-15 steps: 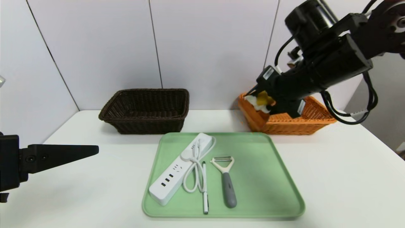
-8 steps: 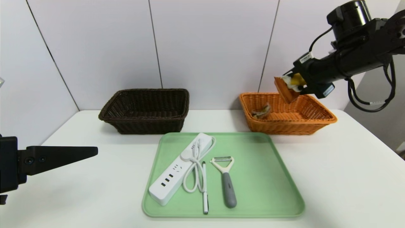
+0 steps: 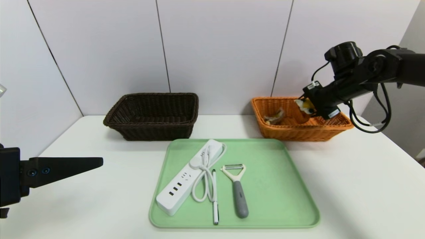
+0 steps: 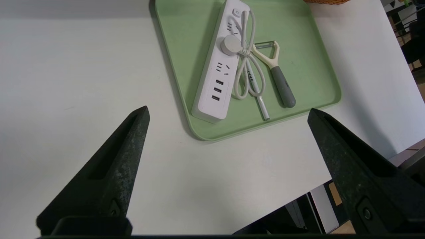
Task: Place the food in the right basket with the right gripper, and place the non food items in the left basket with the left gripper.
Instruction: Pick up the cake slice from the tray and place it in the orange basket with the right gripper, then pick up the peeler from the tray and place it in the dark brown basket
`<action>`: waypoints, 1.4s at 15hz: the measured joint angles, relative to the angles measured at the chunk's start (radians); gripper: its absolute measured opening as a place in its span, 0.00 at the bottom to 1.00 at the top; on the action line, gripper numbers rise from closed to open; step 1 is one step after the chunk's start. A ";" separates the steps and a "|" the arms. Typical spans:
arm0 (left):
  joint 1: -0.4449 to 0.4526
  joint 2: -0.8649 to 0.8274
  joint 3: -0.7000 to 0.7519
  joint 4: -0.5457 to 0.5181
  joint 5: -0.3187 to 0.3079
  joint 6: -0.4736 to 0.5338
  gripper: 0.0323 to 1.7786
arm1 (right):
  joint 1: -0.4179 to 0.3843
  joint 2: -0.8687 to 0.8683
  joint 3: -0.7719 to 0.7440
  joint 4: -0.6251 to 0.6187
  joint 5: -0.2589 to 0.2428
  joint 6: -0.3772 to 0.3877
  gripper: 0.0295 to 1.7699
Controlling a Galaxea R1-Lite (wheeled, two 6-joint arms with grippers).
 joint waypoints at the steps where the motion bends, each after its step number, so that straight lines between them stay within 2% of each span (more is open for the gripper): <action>1: 0.000 -0.003 0.004 0.002 0.000 0.000 0.95 | -0.004 0.015 0.000 -0.014 -0.001 0.007 0.48; 8: 0.001 -0.013 0.008 0.003 0.000 0.000 0.95 | -0.016 0.083 0.000 -0.085 -0.038 0.040 0.48; 12: 0.001 -0.016 0.013 0.000 0.000 -0.007 0.95 | -0.017 0.093 0.000 -0.098 -0.047 0.038 0.66; 14: 0.001 -0.017 0.013 -0.004 0.001 -0.046 0.95 | -0.018 0.093 0.000 -0.096 -0.057 0.038 0.73; 21: 0.001 -0.027 0.001 -0.005 0.009 -0.052 0.95 | -0.019 0.064 0.000 -0.090 -0.098 0.016 0.87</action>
